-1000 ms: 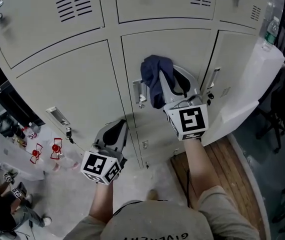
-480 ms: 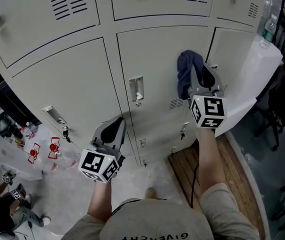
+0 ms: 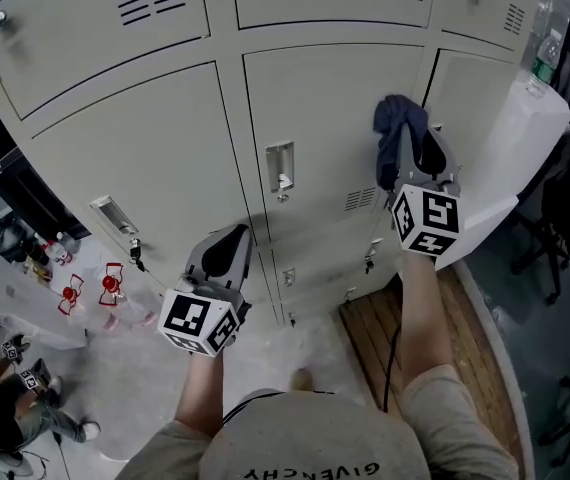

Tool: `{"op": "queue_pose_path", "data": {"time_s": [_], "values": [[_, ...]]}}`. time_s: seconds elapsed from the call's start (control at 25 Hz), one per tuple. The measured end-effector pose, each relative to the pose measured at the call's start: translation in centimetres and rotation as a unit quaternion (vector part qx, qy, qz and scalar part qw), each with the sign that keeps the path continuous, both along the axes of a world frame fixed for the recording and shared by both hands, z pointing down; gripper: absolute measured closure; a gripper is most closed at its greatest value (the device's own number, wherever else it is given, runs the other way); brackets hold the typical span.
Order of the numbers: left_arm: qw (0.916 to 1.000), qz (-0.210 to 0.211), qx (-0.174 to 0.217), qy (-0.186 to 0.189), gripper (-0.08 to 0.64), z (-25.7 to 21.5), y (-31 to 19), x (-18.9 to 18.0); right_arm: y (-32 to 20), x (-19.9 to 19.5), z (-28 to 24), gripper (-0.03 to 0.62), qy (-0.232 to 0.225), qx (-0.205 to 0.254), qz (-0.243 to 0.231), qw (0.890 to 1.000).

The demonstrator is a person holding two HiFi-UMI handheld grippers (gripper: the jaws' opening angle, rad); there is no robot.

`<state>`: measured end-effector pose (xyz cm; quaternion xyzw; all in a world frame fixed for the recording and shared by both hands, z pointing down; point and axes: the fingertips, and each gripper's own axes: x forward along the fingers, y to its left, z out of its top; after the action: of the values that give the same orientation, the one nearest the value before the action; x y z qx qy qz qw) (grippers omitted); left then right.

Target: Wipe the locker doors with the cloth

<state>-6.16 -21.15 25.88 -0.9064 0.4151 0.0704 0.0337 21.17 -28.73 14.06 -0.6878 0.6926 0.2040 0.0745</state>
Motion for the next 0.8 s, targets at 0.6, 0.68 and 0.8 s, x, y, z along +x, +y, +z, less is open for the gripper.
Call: {"op": "queue_pose_path", "data": {"time_s": [0.6, 0.68, 0.8], "values": [[0.9997, -0.024, -0.006, 0.003, 0.555, 0.4, -0.3, -1.2, 4.7, -19.7, 4.5, 0.512, 0.055, 0.019, -0.252, 0.966], [0.9996, -0.027, -0.008, 0.002, 0.555, 0.6, -0.3, -1.4, 4.2, -20.8, 5.3, 0.512, 0.067, 0.003, -0.260, 0.963], [0.9994, -0.032, -0.009, 0.002, 0.555, 0.7, -0.5, -1.9, 2.6, -19.1, 6.2, 0.512, 0.065, -0.002, -0.233, 0.970]]}}
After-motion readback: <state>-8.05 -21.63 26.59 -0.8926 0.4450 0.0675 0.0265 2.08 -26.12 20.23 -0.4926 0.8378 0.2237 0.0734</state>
